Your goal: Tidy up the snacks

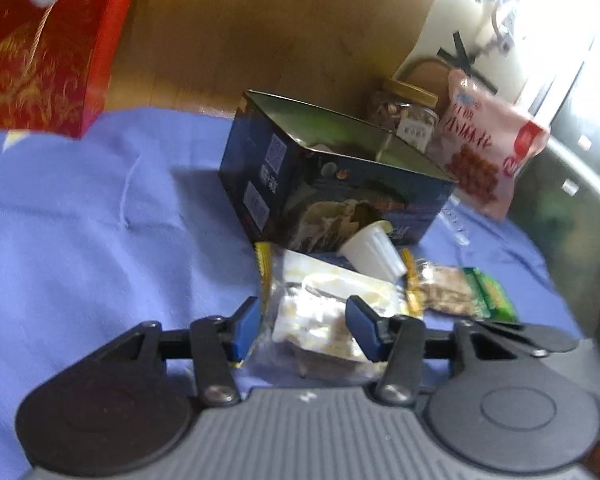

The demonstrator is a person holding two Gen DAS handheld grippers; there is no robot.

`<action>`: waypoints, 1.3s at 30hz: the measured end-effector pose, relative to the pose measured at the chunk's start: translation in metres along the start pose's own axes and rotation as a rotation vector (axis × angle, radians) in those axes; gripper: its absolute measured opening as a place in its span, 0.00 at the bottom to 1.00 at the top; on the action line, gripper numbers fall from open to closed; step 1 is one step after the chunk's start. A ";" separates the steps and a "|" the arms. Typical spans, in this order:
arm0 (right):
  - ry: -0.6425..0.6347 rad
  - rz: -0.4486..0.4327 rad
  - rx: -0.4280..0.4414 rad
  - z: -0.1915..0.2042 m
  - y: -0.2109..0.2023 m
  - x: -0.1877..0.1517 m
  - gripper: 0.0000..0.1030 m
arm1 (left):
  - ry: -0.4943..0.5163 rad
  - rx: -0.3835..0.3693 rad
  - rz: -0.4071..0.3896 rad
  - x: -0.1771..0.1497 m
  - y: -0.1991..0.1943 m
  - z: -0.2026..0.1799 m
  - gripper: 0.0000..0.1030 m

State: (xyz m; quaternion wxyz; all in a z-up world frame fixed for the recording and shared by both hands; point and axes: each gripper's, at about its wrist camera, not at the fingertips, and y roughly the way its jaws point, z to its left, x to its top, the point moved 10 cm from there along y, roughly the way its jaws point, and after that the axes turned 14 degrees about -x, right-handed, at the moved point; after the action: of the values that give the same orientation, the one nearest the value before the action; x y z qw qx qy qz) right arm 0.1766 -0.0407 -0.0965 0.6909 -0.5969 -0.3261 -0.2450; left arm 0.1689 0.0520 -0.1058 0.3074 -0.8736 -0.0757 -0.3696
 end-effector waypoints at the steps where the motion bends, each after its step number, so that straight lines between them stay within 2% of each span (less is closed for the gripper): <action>1: -0.014 -0.013 -0.012 0.001 0.003 0.001 0.54 | -0.007 -0.008 -0.001 -0.001 -0.002 -0.003 0.42; 2: -0.031 -0.021 -0.028 0.004 0.005 0.001 0.51 | -0.014 -0.008 -0.010 -0.002 -0.005 -0.006 0.40; 4: -0.046 -0.029 -0.047 0.006 0.006 0.003 0.32 | -0.028 0.000 -0.021 -0.003 -0.009 -0.010 0.40; 5: -0.025 -0.026 -0.022 0.007 0.003 0.003 0.31 | -0.037 0.000 -0.031 -0.005 -0.013 -0.012 0.40; 9: -0.013 -0.086 -0.017 0.007 -0.021 0.005 0.30 | -0.029 -0.023 -0.095 0.007 -0.032 -0.029 0.40; 14: -0.027 -0.228 -0.041 -0.003 -0.048 0.040 0.30 | 0.067 -0.049 -0.171 0.061 -0.033 -0.059 0.40; 18: -0.024 -0.282 -0.112 -0.032 -0.036 0.084 0.29 | 0.098 -0.046 -0.186 0.104 0.005 -0.067 0.39; 21: -0.031 -0.262 -0.187 -0.066 -0.008 0.109 0.34 | 0.085 -0.024 -0.169 0.125 0.048 -0.058 0.39; 23: -0.015 -0.270 -0.287 -0.093 0.010 0.118 0.36 | 0.053 0.006 -0.143 0.126 0.067 -0.049 0.39; 25: 0.039 -0.245 -0.369 -0.116 0.014 0.111 0.36 | 0.034 -0.017 -0.158 0.123 0.065 -0.049 0.39; 26: 0.087 -0.253 -0.355 -0.122 0.005 0.106 0.36 | 0.039 -0.055 -0.178 0.120 0.057 -0.053 0.39; 28: 0.153 -0.291 -0.286 -0.133 -0.020 0.088 0.36 | 0.063 -0.084 -0.202 0.113 0.043 -0.059 0.39; 30: 0.194 -0.291 -0.302 -0.146 -0.036 0.065 0.36 | 0.089 -0.108 -0.201 0.100 0.035 -0.070 0.39; 35: 0.410 -0.224 -0.304 -0.184 -0.053 0.007 0.37 | 0.132 -0.169 -0.120 0.063 0.036 -0.099 0.39; 37: 0.470 -0.219 -0.329 -0.191 -0.060 -0.008 0.41 | 0.143 -0.173 -0.080 0.048 0.044 -0.107 0.40; 39: 0.544 -0.208 -0.326 -0.198 -0.069 -0.026 0.42 | 0.140 -0.157 -0.048 0.036 0.051 -0.108 0.40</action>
State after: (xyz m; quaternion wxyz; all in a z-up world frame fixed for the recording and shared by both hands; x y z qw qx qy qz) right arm 0.1406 -0.2485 -0.0844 0.6194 -0.5760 -0.1453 -0.5133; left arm 0.1481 -0.0558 -0.0476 0.2335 -0.8650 -0.0458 -0.4418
